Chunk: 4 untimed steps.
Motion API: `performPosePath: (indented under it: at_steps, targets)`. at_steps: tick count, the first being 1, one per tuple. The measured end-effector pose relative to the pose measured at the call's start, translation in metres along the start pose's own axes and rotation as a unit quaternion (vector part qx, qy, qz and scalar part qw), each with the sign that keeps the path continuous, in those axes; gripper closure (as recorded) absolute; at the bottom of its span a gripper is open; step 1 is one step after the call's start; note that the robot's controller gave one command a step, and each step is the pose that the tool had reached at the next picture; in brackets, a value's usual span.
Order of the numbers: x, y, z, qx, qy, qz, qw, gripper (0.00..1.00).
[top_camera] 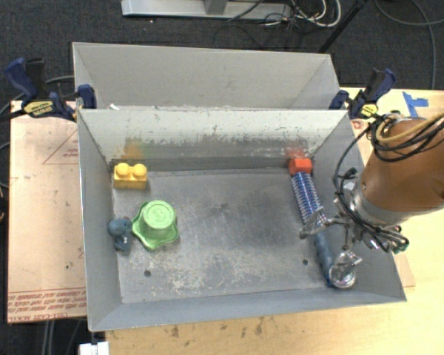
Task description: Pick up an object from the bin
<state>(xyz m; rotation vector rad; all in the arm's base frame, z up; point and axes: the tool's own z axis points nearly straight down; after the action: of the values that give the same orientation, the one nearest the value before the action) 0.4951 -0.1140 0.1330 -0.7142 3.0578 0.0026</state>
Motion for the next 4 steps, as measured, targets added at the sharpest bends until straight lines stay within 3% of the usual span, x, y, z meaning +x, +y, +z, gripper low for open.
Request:
performPosePath:
  at_steps: [1,2,3,4]
  targets:
    - [-0.102,-0.036,0.041,0.001,-0.0027,0.036,0.9994,0.0]
    - [-0.093,-0.089,0.004,0.003,-0.003,0.076,0.9971,0.0]
    - [-0.099,-0.084,0.058,-0.003,-0.0038,-0.029,0.9996,0.0]
    - [-0.1,-0.084,0.058,-0.002,-0.0051,-0.031,0.9995,1.0]
